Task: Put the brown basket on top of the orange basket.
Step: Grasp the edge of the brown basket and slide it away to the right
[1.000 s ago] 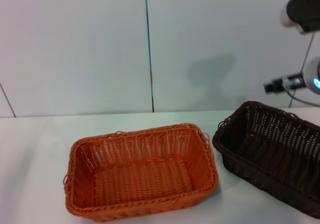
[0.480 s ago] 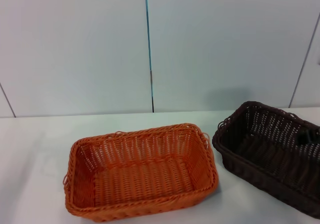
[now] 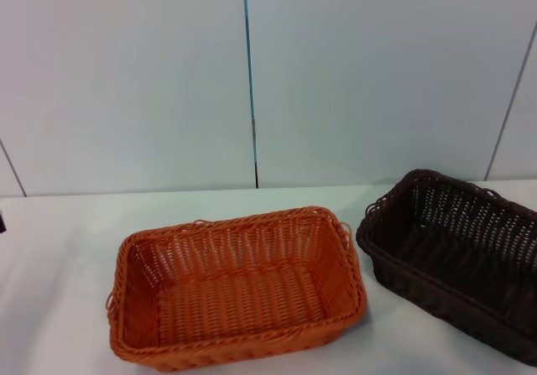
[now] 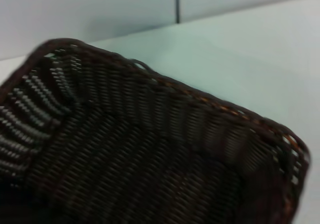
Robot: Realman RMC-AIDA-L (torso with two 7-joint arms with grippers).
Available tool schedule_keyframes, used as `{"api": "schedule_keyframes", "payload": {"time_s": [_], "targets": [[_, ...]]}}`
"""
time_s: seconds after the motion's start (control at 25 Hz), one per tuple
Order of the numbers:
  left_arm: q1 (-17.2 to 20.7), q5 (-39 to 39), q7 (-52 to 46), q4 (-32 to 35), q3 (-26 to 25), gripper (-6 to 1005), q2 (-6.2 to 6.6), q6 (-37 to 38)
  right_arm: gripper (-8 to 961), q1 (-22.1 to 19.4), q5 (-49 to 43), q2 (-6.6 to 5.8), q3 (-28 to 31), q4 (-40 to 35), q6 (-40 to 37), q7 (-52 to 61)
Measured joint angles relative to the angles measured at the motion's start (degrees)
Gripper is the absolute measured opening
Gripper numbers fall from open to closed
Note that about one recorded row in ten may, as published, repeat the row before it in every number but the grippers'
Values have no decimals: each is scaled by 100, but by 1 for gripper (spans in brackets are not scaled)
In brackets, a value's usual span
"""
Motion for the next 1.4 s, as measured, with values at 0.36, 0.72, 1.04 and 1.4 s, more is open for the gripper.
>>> {"api": "schedule_keyframes", "payload": {"time_s": [0.36,0.72,1.04,1.4], "targets": [[-113,-321,236,207,12,909,161,-158,683,-124,-41,-1,710,33,-61,-155],[-360,-345,456,436,-9,909,202,-135,697,-20,-38,4,631,-753,773,-157],[-526,-314,523,520,-13,909,165,-121,699,73,-27,-13,629,-1598,1450,-154],[-621,-295,601,643,-13,909,182,-179,698,63,2,9,442,-2237,2048,-101]]}}
